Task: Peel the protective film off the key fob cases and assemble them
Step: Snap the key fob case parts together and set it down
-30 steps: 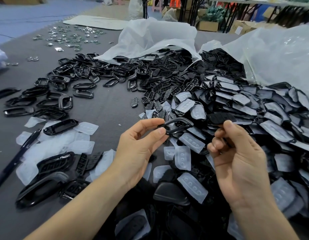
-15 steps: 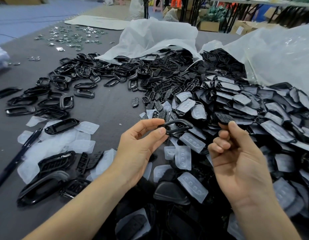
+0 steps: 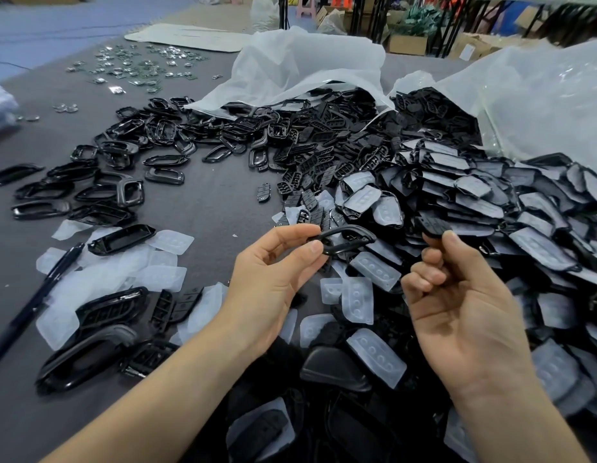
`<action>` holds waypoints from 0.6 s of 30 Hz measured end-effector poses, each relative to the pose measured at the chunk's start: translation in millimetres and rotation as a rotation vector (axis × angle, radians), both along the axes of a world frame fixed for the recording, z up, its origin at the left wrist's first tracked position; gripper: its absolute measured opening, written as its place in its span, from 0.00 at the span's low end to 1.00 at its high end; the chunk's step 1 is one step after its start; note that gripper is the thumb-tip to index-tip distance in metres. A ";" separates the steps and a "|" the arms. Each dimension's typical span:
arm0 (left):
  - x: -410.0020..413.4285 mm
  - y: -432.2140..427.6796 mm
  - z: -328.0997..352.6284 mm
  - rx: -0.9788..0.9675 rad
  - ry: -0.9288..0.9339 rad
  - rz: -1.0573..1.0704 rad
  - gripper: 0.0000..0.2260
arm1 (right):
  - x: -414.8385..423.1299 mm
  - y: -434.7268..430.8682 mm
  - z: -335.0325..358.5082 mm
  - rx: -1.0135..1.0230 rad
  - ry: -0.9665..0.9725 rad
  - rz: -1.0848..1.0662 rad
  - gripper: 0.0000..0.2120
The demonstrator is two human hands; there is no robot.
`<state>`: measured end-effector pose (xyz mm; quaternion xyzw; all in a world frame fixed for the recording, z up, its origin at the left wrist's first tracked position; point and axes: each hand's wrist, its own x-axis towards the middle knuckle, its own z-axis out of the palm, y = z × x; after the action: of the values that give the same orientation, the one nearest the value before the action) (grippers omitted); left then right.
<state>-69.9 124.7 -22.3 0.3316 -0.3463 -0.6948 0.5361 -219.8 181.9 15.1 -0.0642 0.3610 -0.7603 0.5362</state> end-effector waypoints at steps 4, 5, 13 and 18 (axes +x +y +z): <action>0.5 -0.5 3.9 0.031 0.086 -0.008 0.08 | 0.2 2.3 -5.1 0.078 0.236 0.039 0.11; 1.2 -1.0 5.2 0.042 0.126 -0.013 0.08 | 0.7 2.9 -8.1 0.106 0.352 0.059 0.14; -3.4 8.9 3.0 -0.171 -0.124 -0.097 0.08 | 14.0 7.1 -13.9 0.046 0.542 0.287 0.03; -0.9 10.0 5.4 -0.313 -0.268 -0.095 0.09 | 14.8 6.2 -14.5 0.032 0.511 0.258 0.03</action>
<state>-70.7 134.7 -16.9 0.3170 -0.5335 -0.6068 0.4966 -205.0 188.1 0.6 -0.2908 0.4853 -0.6391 0.5210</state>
